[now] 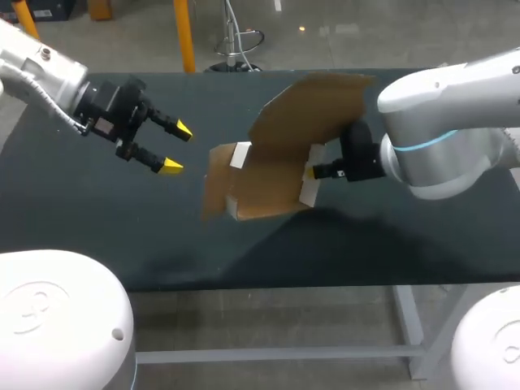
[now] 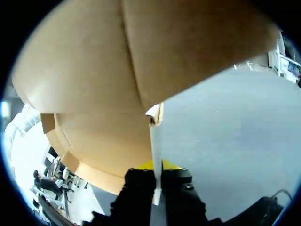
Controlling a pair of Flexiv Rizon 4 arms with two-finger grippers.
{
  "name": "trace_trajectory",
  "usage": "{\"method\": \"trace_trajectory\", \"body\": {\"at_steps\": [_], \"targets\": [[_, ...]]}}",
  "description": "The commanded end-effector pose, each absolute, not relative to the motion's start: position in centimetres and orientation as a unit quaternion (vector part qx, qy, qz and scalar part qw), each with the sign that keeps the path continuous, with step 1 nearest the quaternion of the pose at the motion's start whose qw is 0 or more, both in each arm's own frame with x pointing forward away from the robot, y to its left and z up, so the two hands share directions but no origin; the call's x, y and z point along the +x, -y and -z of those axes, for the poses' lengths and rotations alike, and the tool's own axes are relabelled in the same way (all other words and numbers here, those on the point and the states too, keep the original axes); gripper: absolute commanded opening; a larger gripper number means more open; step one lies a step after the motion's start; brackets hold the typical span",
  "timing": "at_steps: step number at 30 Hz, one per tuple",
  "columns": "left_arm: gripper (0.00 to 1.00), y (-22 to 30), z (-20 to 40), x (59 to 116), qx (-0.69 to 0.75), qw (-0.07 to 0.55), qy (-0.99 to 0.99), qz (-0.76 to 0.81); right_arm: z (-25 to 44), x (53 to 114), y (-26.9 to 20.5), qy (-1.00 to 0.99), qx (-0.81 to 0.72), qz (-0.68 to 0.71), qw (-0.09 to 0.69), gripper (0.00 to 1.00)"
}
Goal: Assemble the packaging by folding the flat box into shape, placing the metal phone stand inside, and closing the box properly
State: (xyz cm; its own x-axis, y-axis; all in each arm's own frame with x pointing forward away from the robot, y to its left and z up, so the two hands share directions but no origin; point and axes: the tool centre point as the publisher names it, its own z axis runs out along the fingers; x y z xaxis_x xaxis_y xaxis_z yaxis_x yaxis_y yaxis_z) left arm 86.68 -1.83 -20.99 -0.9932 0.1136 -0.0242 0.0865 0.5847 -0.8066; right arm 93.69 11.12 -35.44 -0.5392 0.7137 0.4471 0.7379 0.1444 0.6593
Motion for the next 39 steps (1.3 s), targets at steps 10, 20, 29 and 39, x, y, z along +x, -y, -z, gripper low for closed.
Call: {"method": "trace_trajectory", "body": {"at_steps": [10, 20, 29, 39], "targets": [[1.0, 2.0, 21.7, 88.9, -0.104, -0.031, 0.9, -0.423, 34.6, 93.4, -9.2, 0.795, -0.539, 0.267, 0.08, 0.0], [1.0, 1.5, 22.4, 89.4, -0.113, -0.042, 0.917, -0.38, 35.1, 92.5, -8.1, 0.789, -0.571, 0.2, 0.109, 0.0], [1.0, 0.3, 22.7, 89.2, -0.115, -0.028, 0.922, -0.368, 35.9, 91.6, -8.2, 0.776, -0.595, 0.147, 0.148, 0.0], [1.0, 0.3, 22.7, 89.2, -0.115, -0.028, 0.922, -0.368, 35.9, 91.6, -8.2, 0.776, -0.595, 0.147, 0.148, 0.0]]}}
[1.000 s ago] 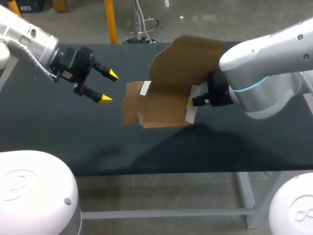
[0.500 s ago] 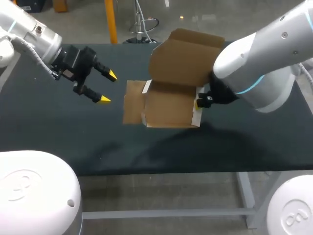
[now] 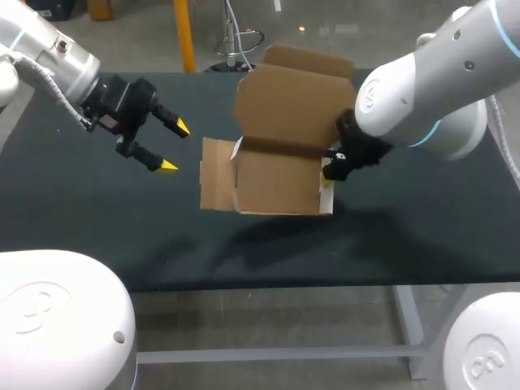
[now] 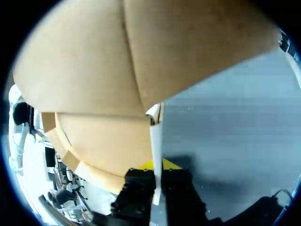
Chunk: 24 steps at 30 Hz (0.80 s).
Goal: Assemble the packaging by folding the flat box into shape, placing the metal phone stand inside, and closing the box properly
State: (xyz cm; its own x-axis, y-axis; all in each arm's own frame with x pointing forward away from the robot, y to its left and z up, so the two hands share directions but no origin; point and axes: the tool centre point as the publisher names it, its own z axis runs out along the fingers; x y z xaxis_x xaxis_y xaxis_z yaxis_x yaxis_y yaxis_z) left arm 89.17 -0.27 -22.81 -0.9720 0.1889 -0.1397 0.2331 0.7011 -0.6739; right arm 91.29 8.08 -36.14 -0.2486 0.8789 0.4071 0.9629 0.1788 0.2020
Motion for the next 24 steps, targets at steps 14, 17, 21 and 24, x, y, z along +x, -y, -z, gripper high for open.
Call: {"method": "trace_trajectory", "body": {"at_steps": [14, 17, 21, 24], "targets": [[1.0, -0.9, 24.6, 90.3, 0.117, 0.033, -0.928, 0.352, 35.9, 90.5, -10.2, 0.756, -0.639, 0.047, 0.129, 0.0], [1.0, -1.0, 24.9, 90.5, 0.115, 0.029, -0.93, 0.347, 36.0, 90.1, -10.1, 0.752, -0.645, 0.038, 0.129, 0.0], [1.0, -1.2, 25.0, 90.6, 0.112, 0.03, -0.933, 0.339, 36.2, 89.9, -10.0, 0.748, -0.65, 0.029, 0.131, 0.0], [1.0, -1.4, 25.0, 90.7, 0.107, 0.034, -0.936, 0.333, 36.3, 89.8, -9.8, 0.74, -0.659, 0.019, 0.134, 0.0]]}}
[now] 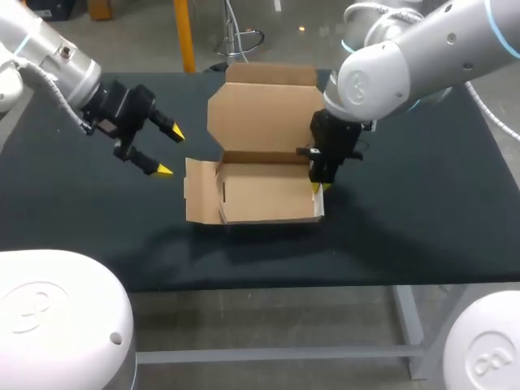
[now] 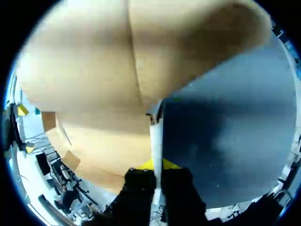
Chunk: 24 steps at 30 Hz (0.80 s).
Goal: Assemble the packaging by folding the flat box into shape, placing the metal phone stand inside, and closing the box properly
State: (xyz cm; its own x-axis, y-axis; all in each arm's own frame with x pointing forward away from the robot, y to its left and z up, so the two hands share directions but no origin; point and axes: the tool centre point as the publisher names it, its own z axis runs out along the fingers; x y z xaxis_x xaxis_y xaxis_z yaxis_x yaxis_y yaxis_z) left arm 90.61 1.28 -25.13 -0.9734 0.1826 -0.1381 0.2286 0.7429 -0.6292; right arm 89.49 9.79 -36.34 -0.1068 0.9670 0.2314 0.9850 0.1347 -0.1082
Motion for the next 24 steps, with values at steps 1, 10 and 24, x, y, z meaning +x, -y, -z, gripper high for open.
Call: {"method": "trace_trajectory", "body": {"at_steps": [1, 10, 24], "targets": [[1.0, -1.5, 25.0, 90.6, 0.107, 0.034, -0.936, 0.333, 36.4, 89.7, -9.7, 0.737, -0.662, 0.014, 0.136, 0.0], [1.0, -2.3, 25.3, 90.4, 0.1, 0.031, -0.943, 0.316, 37.2, 89.4, -8.9, 0.714, -0.681, -0.027, 0.162, 0.0], [1.0, -2.3, 25.3, 90.4, 0.1, 0.031, -0.943, 0.316, 37.8, 88.1, -9.6, 0.708, -0.675, -0.088, 0.189, 0.0]]}}
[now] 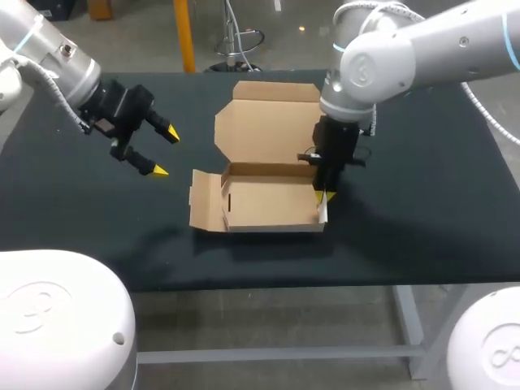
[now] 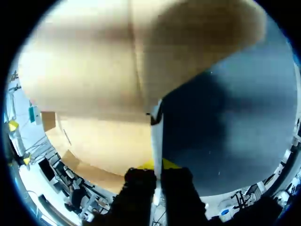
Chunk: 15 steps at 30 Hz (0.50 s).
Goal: Assemble the packaging by folding the flat box into shape, placing the metal phone stand inside, and closing the box properly
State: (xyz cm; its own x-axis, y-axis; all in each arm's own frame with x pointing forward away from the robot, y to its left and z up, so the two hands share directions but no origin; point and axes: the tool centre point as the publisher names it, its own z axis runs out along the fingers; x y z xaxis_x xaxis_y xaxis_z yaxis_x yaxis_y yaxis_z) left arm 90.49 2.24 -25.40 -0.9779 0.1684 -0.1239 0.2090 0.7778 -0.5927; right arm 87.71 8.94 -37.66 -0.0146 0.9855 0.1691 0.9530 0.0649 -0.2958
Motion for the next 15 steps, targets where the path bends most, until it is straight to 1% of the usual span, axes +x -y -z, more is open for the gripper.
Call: {"method": "trace_trajectory", "body": {"at_steps": [1, 15], "targets": [[1.0, -2.3, 25.3, 90.4, 0.1, 0.031, -0.943, 0.316, 37.8, 88.0, -9.6, 0.706, -0.676, -0.092, 0.19, 0.0], [1.0, -2.3, 25.3, 90.4, 0.1, 0.031, -0.943, 0.316, 39.8, 87.0, -9.8, 0.699, -0.673, -0.109, 0.216, 0.0]]}}
